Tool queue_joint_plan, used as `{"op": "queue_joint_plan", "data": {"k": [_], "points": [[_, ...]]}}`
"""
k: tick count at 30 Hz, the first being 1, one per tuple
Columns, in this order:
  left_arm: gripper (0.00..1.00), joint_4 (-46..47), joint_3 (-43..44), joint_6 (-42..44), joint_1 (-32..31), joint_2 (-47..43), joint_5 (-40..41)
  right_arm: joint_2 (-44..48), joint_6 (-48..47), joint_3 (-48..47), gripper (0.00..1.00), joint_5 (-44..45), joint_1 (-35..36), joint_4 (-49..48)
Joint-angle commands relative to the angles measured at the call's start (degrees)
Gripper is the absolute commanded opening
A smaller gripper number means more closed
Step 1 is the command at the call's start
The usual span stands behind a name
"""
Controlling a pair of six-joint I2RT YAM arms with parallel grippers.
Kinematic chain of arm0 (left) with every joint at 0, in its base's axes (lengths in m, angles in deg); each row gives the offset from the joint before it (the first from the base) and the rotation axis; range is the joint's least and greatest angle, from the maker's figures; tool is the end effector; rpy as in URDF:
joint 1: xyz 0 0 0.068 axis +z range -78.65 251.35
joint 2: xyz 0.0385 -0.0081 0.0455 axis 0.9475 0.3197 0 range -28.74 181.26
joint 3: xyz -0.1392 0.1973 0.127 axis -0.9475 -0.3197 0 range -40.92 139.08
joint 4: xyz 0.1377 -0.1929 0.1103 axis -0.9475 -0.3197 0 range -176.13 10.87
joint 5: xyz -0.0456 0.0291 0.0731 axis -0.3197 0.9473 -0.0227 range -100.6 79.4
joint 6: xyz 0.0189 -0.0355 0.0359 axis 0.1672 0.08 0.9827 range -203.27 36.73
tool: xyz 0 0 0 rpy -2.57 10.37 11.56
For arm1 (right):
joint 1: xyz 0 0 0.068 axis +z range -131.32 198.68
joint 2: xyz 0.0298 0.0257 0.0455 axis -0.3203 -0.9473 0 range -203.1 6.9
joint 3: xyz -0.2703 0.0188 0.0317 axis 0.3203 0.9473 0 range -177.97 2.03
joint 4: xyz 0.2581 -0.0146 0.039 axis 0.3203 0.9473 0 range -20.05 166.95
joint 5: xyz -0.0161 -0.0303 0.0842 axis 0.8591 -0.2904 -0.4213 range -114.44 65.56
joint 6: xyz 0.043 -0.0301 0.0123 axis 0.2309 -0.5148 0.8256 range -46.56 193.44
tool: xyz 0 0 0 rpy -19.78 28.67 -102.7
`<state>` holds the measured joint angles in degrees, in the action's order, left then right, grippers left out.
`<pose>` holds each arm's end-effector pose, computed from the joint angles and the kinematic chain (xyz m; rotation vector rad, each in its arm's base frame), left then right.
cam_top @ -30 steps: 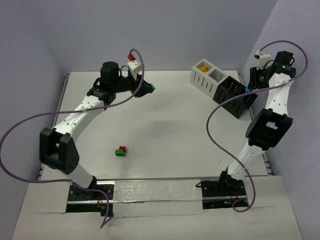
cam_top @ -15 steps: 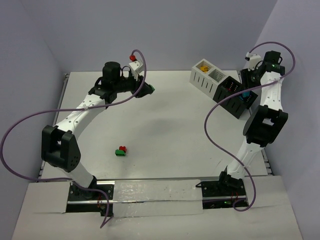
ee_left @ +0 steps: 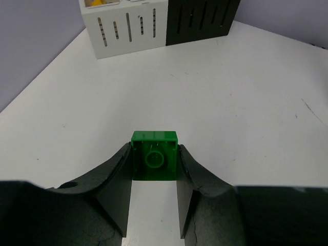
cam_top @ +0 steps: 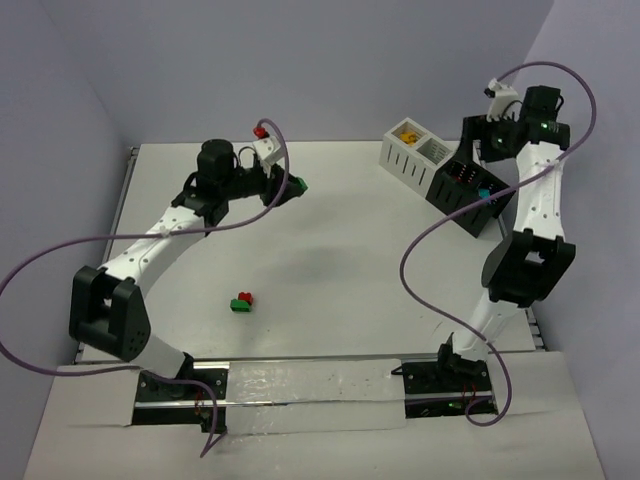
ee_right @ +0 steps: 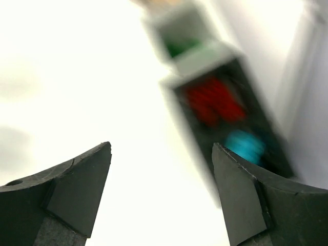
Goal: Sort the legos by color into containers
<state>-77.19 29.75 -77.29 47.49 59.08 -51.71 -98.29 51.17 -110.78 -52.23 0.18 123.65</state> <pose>0.3189 -0.1667 0.3359 0.9539 1.5930 -0.8732 0.3820 -0.1102 0.3842 -0.2994 2.2502 0.2065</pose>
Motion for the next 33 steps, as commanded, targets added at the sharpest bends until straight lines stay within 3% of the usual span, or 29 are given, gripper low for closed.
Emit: {"op": "queue_joint_plan", "data": {"k": [1,6,10,26,33], "points": [[0.00,12.7,-6.0,8.4,-2.9,-8.0,2.7,9.8,13.4,2.2,0.87,-18.5,10.4,-5.0],[0.00,17.9,-12.2,21.2,-7.2,-11.7,8.5,11.7,21.6,8.6,0.91,-27.8,23.3,-9.5],[0.00,18.3,-13.7,26.5,-10.0,-12.7,10.3,10.1,22.2,8.7,0.92,-27.1,30.8,-9.9],[0.00,16.7,-12.6,24.2,-12.5,-13.3,11.1,7.6,21.0,9.0,0.90,-21.8,41.9,-9.0],[0.00,16.5,-12.3,23.8,-13.5,-13.2,11.9,4.9,21.9,6.3,0.76,-19.0,42.5,-9.9]]}}
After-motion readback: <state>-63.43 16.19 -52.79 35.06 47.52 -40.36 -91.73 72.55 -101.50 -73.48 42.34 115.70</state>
